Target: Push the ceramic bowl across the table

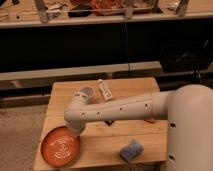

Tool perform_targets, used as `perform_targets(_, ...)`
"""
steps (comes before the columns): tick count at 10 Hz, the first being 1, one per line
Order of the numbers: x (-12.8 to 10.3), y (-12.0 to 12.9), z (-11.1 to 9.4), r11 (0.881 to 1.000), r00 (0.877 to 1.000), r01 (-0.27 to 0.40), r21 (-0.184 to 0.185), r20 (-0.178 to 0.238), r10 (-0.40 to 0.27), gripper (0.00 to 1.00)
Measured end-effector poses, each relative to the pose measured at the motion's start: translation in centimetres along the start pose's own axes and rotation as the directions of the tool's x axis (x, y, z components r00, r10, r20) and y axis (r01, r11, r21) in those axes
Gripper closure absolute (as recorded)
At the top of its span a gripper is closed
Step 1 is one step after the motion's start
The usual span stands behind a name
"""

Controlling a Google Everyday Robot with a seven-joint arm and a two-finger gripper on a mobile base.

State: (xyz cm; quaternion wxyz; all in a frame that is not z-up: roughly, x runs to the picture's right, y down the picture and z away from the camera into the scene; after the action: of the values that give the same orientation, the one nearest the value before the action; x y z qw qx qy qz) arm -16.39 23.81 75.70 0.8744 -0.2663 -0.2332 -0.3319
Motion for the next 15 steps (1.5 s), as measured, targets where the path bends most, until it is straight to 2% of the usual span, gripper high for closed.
perform_targets(15,0.20,0.01,0.12,1.000,0.999,-0.014,0.001,0.029,0.014,0.98)
